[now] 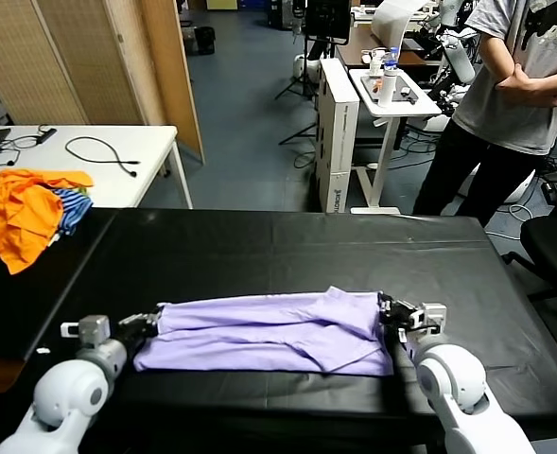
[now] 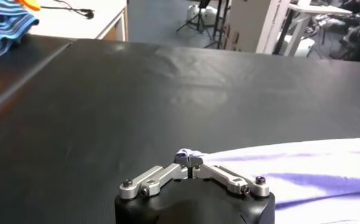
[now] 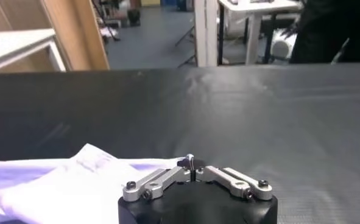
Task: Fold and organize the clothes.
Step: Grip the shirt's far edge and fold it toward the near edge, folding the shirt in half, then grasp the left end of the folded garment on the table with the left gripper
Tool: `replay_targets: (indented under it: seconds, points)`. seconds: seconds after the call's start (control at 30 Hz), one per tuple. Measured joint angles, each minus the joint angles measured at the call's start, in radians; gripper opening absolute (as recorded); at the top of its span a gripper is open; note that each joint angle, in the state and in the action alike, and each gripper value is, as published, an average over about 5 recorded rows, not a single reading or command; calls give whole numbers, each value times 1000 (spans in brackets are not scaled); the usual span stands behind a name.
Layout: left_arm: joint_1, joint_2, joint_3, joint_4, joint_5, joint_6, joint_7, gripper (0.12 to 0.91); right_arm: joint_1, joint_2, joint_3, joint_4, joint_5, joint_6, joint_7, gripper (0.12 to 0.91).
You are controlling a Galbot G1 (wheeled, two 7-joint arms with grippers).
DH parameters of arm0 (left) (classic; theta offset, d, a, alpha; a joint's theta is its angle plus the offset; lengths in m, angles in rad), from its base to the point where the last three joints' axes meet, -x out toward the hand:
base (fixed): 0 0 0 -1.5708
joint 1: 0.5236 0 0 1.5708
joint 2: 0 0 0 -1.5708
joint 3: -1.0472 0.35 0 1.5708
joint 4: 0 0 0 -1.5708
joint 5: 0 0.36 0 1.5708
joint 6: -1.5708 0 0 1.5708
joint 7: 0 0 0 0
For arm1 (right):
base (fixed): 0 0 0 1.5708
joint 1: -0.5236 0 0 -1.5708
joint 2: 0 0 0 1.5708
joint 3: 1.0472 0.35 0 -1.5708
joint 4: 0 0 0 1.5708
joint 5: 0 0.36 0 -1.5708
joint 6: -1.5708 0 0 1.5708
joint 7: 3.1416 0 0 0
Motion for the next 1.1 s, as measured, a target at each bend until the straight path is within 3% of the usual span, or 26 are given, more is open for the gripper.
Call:
replay_targets:
  seconds: [0.1,0.17,0.4,0.5,0.63,1.1]
  points:
    - [-16,4,12,4,-2,-12,0,174,-6,-13,10,16,5,1,-15,260]
    - [-18,4,13,3,1,-23,-1,254,-14,-22,18,29,11,1,-18,366]
    - [-3,0,-17,-19,5,-42,-4,685,-56,-48,51,84,32,6,-25,786]
    - [17,-4,-38,-34,2,-40,-4,837,-87,-59,71,116,44,9,-29,885]
    - [58,-26,-73,-67,-4,-35,-5,903,-133,-69,92,163,49,11,-41,906]
    - [133,-122,-132,-76,9,-46,19,907,-196,-69,99,236,45,6,-50,907]
